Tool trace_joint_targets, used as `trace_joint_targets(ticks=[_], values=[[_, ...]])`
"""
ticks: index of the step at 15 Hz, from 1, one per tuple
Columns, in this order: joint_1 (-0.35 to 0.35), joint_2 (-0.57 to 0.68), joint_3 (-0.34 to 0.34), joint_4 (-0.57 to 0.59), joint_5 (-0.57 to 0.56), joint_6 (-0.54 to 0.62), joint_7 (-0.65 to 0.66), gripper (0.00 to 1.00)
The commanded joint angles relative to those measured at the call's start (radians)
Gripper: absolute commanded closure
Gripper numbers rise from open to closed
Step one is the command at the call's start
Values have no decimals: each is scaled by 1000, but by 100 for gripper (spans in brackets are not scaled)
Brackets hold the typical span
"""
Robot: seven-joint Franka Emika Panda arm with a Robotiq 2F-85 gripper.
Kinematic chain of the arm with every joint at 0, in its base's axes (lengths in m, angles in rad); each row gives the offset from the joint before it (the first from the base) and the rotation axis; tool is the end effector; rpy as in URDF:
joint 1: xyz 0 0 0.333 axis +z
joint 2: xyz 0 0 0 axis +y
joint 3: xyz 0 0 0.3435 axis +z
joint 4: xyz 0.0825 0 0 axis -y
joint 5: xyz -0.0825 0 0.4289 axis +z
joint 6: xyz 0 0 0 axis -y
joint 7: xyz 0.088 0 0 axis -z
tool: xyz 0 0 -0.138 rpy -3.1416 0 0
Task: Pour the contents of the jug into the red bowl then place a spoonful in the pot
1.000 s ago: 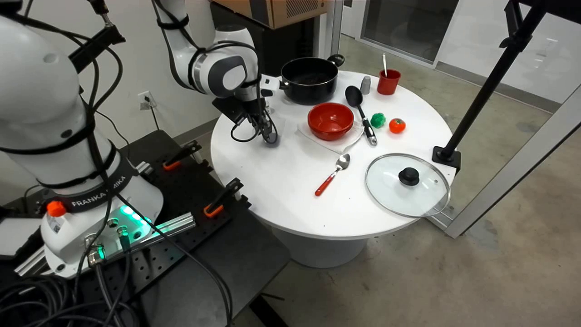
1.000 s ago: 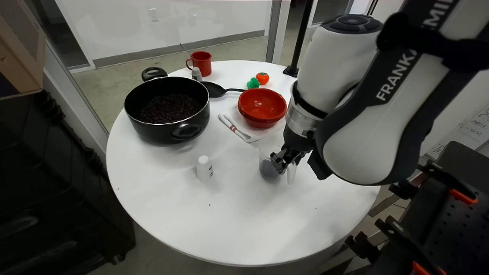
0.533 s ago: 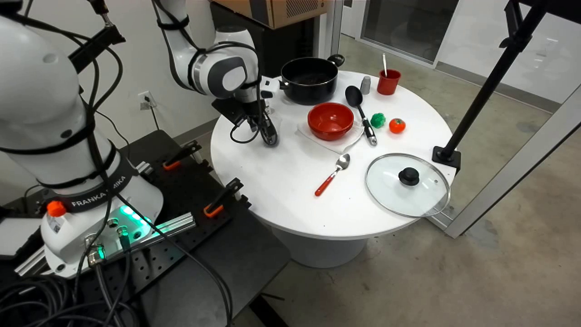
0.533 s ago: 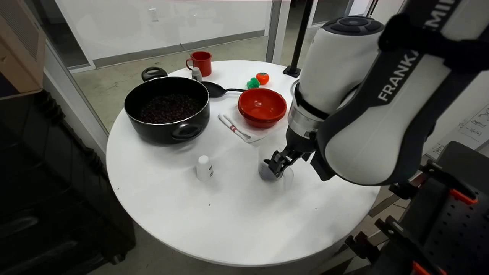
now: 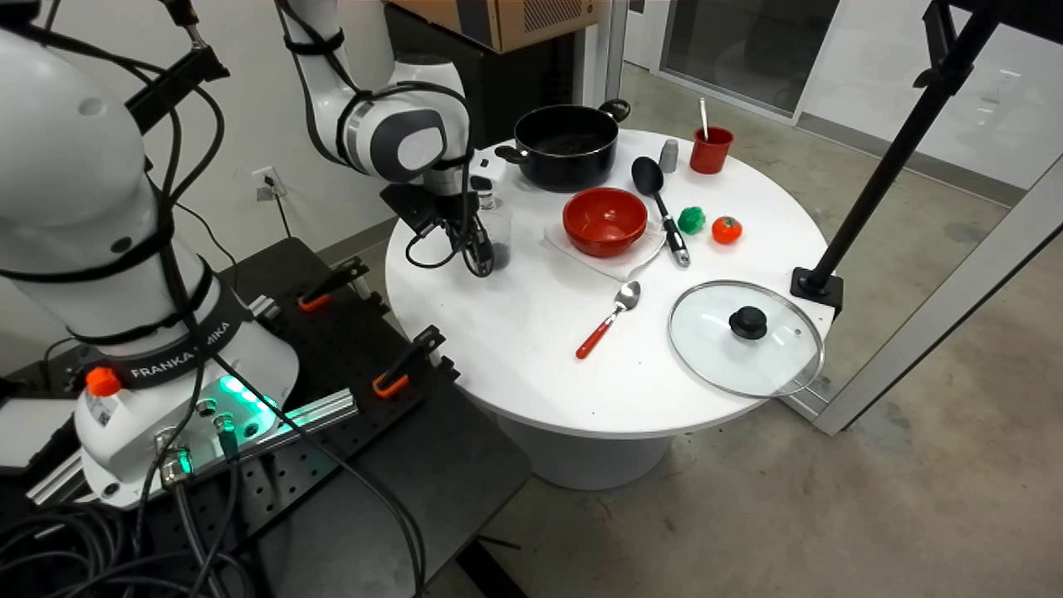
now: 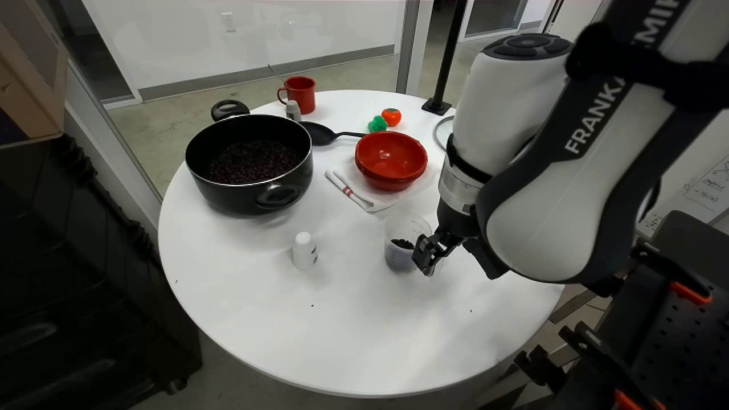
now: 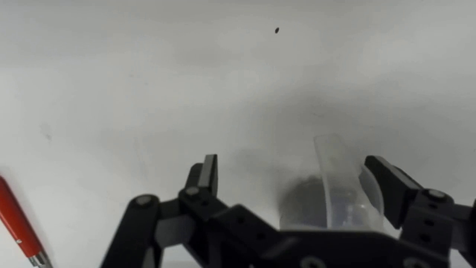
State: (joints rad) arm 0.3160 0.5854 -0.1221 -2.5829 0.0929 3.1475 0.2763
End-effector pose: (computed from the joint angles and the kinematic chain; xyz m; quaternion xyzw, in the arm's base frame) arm 0.4124 0.0586 0.0057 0.9964 -0.0777 0.0014 0.0350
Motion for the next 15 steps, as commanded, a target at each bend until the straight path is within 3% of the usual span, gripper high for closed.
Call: trace_joint_targets(ticks=[1,8,9,10,12,15], values=[[-4,-41,22,-33,25,-29,-4,33],[-3,-48,40,-54,14,6,-19,86],[1,-51,36,-55,13,0,-20,85],[7,-53,30,-56,11,-5,-21,51],[31,-59,3,-51,-7,-47,-39,55],[78,-76,-62,-43,-59,-143,-72,35]])
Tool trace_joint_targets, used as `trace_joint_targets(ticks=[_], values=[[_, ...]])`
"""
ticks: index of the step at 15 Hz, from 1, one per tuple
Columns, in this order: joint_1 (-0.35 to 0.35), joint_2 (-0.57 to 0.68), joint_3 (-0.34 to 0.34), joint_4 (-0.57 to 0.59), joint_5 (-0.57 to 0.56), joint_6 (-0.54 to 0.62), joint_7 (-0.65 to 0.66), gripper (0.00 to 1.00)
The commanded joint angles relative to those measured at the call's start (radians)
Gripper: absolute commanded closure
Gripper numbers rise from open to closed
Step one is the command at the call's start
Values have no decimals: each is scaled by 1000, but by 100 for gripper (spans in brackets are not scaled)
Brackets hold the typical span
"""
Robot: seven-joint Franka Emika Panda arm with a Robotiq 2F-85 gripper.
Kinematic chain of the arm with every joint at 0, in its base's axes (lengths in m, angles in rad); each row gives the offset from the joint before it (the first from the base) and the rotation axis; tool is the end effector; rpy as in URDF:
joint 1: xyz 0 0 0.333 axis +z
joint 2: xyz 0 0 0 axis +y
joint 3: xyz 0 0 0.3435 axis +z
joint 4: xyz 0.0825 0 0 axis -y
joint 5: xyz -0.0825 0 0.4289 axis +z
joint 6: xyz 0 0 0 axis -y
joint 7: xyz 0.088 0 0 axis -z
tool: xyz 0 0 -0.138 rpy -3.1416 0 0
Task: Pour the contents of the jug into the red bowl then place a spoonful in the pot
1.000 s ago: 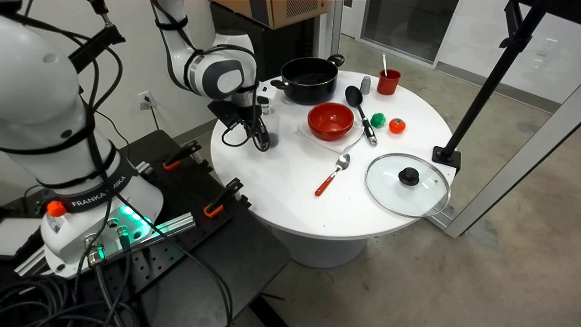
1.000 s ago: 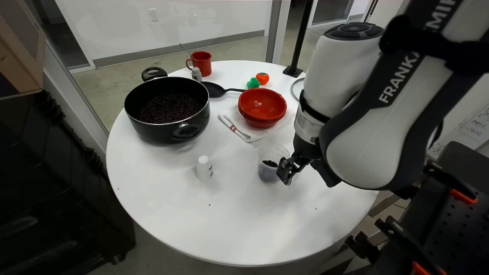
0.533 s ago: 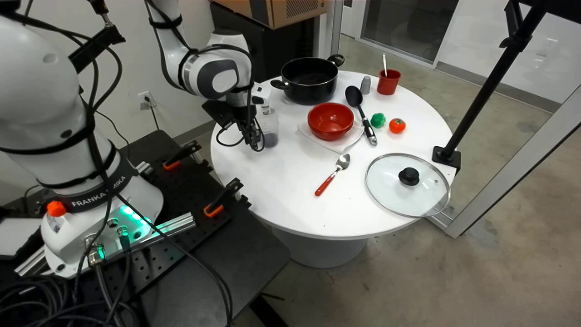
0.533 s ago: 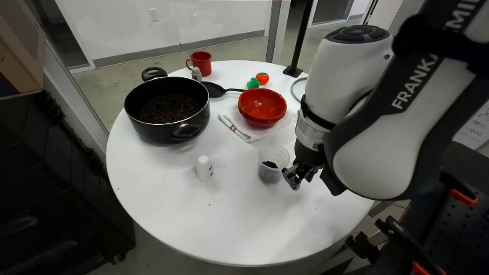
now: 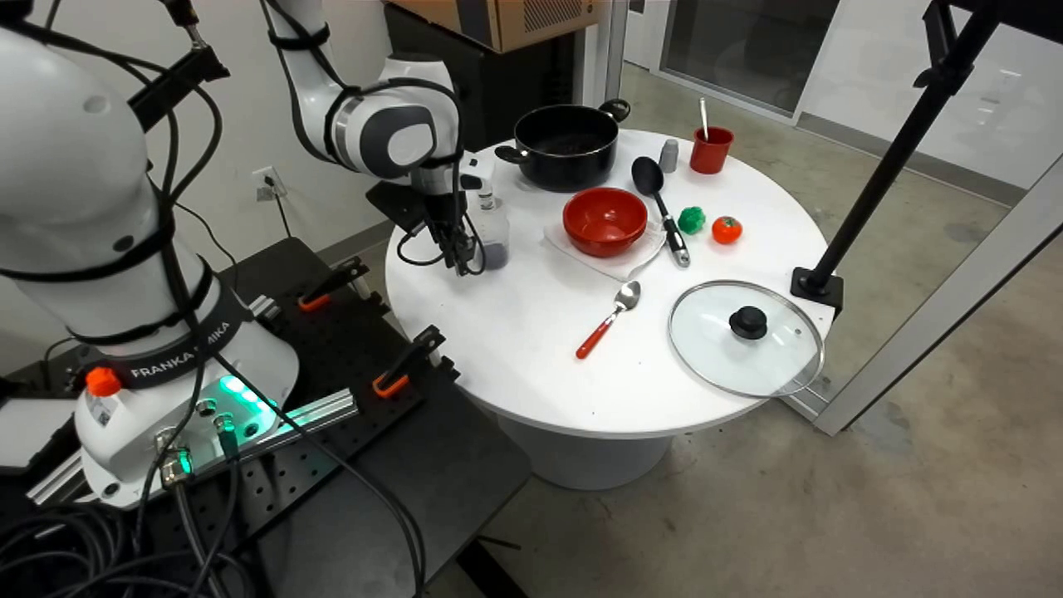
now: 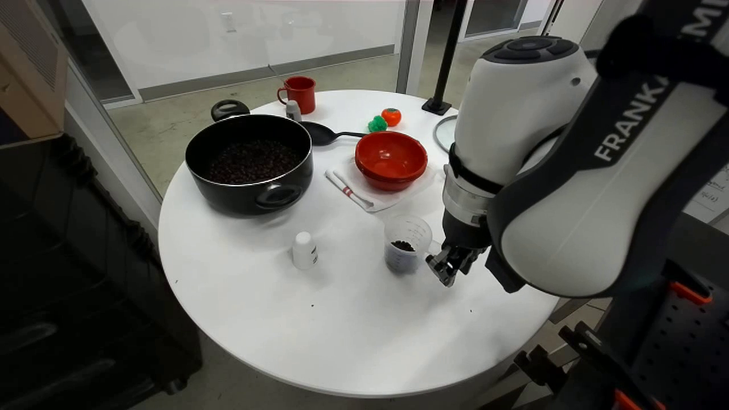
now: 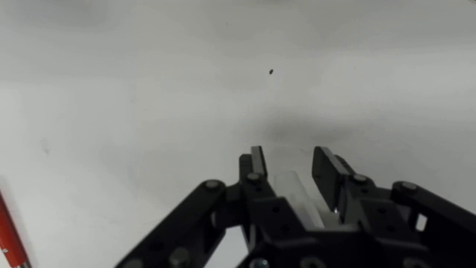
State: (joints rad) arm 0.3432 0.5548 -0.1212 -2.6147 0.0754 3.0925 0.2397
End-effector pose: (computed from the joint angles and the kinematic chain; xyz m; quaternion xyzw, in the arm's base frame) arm 0.3945 0.0689 0.0085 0.9981 -0.0387 -0.0271 0.0389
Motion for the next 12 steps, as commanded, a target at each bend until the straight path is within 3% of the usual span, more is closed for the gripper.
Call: trace_joint_targets(ticks=[1,5,12], values=[[58,-51,-78,-9,-61,-115,-38,28],[96,-61,-140,3,-164,-145,-24,1],[116,-62,-152,18,-215,-86,-23,0]])
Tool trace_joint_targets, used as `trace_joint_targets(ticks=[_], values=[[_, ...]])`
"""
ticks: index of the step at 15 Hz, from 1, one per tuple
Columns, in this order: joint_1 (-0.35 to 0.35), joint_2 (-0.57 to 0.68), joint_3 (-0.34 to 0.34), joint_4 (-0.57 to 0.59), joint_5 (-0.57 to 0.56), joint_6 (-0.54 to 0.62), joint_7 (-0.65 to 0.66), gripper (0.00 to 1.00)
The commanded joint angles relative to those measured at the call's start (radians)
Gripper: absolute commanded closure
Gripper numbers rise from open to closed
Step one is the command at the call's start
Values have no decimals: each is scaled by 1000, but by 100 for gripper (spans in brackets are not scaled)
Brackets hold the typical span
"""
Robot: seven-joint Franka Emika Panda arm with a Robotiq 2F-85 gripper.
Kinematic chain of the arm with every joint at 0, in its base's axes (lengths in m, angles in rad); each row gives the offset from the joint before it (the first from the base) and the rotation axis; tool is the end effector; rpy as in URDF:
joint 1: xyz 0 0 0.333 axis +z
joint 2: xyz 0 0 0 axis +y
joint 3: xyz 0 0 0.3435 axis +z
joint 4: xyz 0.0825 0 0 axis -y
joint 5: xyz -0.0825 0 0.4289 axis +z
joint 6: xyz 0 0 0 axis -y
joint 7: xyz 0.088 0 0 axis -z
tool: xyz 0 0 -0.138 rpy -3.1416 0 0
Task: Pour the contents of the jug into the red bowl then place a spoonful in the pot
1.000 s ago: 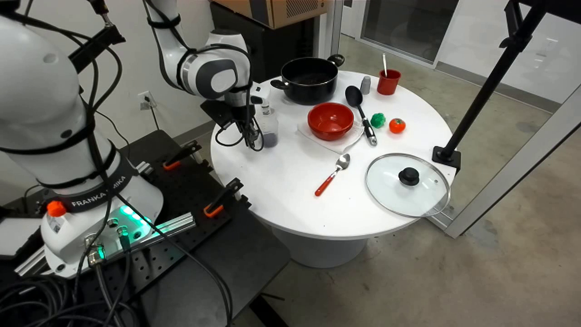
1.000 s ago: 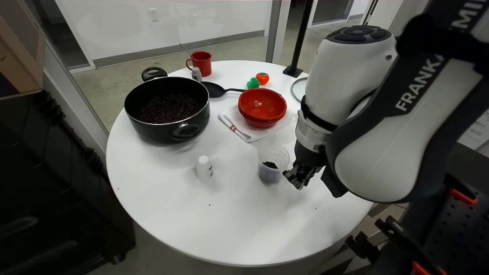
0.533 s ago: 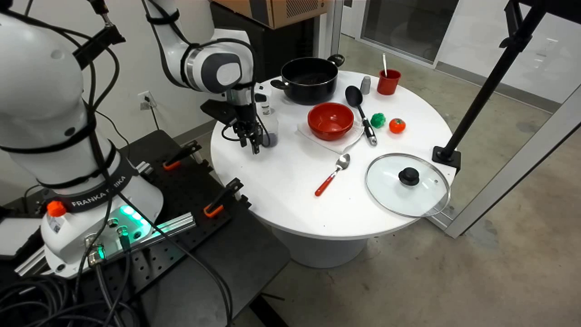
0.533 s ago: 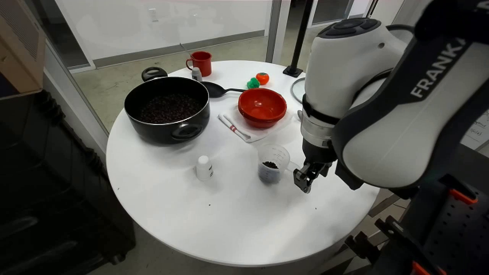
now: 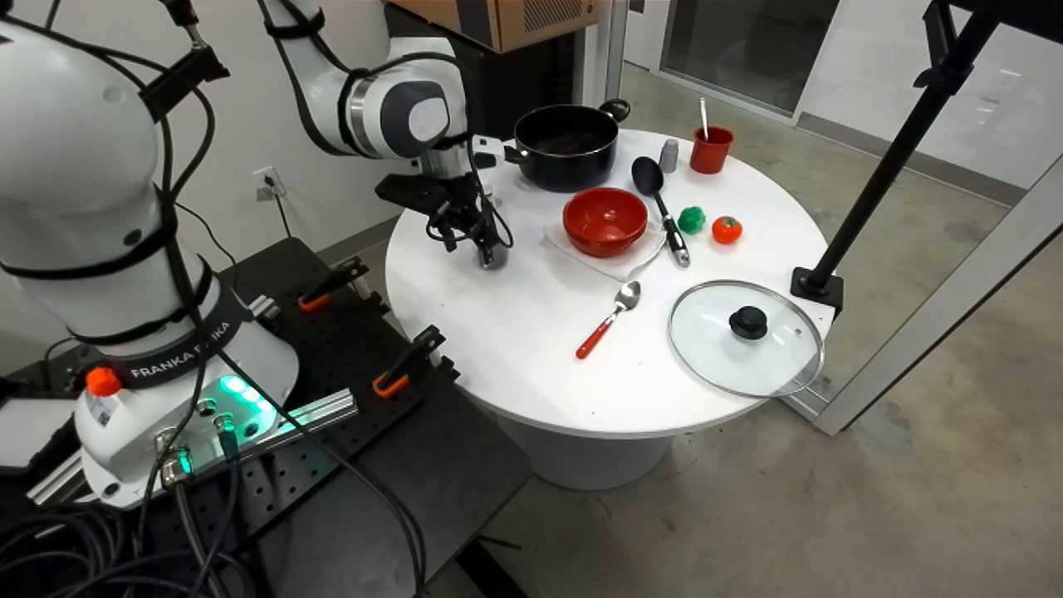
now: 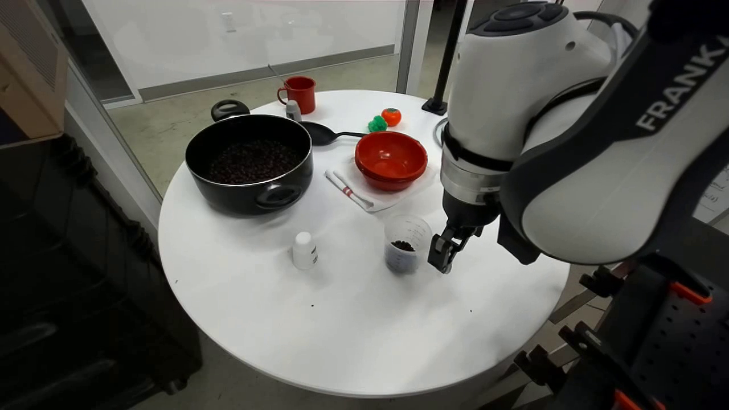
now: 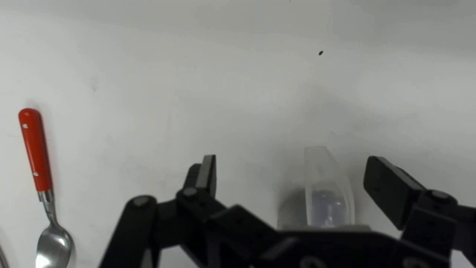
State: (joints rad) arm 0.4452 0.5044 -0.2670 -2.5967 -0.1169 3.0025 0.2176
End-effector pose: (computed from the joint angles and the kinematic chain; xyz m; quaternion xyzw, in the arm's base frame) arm 0.4135 0.0566 0.0304 0.9952 0.0517 -0.0295 0.0774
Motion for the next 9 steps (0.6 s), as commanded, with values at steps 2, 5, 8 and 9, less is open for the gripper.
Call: trace_joint_targets(ticks=[2,5,8,9], values=[[9,-11,4,3,-21,-4,-6,0],[-3,-7,18,8,-18,5,-12,27],[-17,-4,30,12,-16,16,-19,46],[-22,-4,34,13,-16,20,-23,53]])
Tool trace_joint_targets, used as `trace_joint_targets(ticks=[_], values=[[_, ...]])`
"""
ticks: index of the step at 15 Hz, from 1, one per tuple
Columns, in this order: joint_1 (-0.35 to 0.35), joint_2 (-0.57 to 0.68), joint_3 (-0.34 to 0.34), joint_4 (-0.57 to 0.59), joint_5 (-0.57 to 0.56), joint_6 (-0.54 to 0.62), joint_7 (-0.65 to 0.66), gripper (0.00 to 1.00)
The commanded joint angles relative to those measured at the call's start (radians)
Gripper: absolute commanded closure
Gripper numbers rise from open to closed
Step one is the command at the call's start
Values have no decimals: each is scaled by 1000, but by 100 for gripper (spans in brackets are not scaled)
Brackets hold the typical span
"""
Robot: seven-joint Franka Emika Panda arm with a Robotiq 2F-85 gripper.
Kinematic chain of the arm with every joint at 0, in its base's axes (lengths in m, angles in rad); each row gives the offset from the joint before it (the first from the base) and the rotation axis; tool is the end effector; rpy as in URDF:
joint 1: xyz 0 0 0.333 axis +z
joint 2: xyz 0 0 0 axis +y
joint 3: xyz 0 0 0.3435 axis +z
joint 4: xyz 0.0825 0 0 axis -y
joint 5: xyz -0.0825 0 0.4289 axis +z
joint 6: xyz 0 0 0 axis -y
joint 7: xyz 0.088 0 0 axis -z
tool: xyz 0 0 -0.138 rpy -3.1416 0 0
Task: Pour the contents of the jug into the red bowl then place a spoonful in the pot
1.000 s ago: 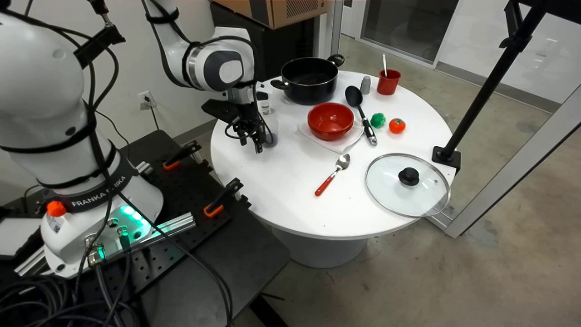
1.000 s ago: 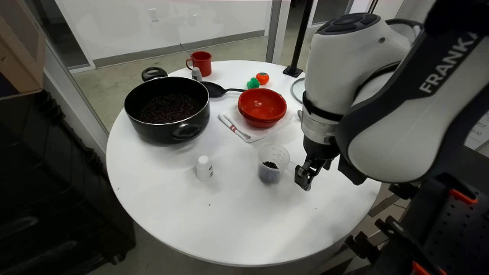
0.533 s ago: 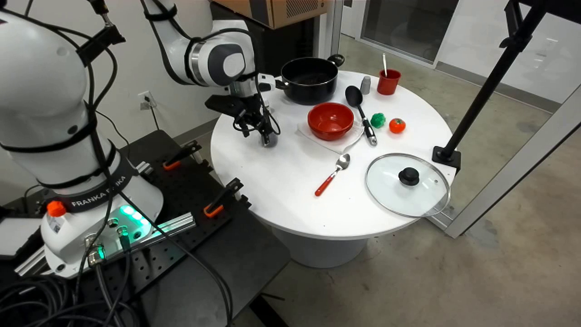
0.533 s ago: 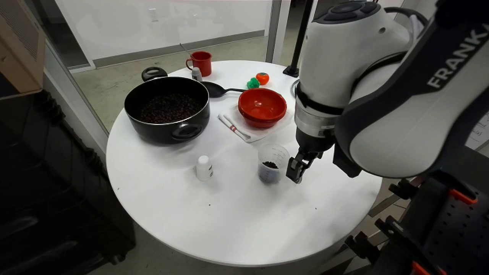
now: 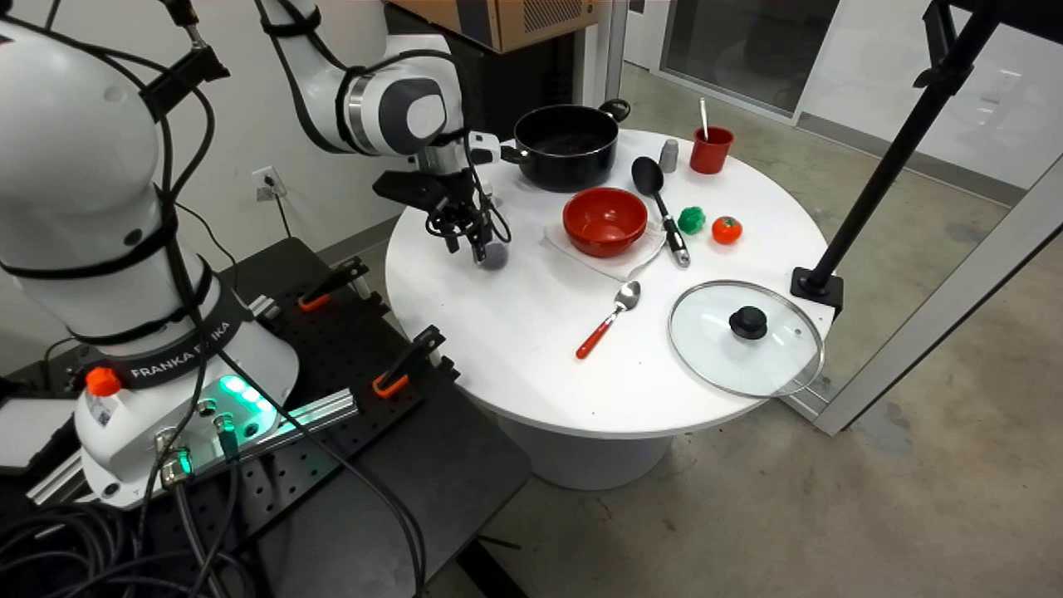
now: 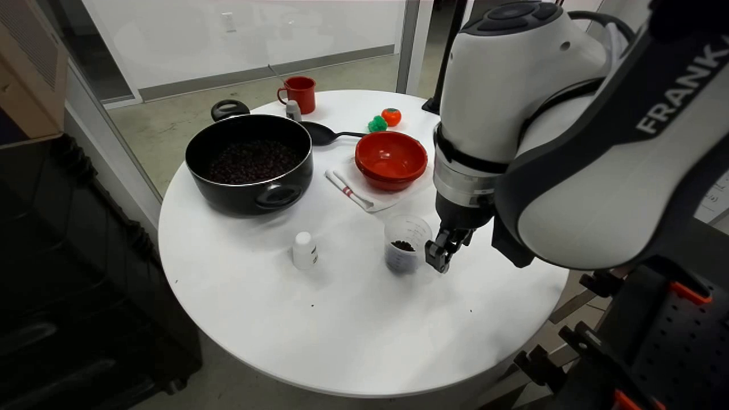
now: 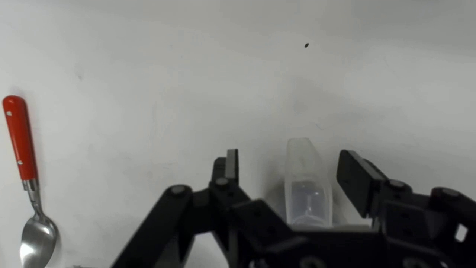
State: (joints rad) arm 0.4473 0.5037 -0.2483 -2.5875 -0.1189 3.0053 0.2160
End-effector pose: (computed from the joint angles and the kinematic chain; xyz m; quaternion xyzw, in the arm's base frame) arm 0.4167 0.0684 0.0314 0.9951 0.0632 -0.0244 0.0724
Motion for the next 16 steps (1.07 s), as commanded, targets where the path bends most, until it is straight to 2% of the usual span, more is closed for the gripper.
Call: trace_joint_targets(ticks=[1,5,6,7,10,11,13,16], values=[[-28,-1,19,4,-15,26,-27,62],[-45,1,34,-2,-13,62,-58,93],[-51,0,39,-4,-12,68,-66,98],[-57,-4,44,-8,-10,73,-73,94],[-76,-19,59,-20,-6,79,-95,94],[-87,-24,68,-21,-1,70,-98,49],[-100,-23,76,-16,-2,56,-107,42],[-129,-21,96,-10,-1,39,-125,20]])
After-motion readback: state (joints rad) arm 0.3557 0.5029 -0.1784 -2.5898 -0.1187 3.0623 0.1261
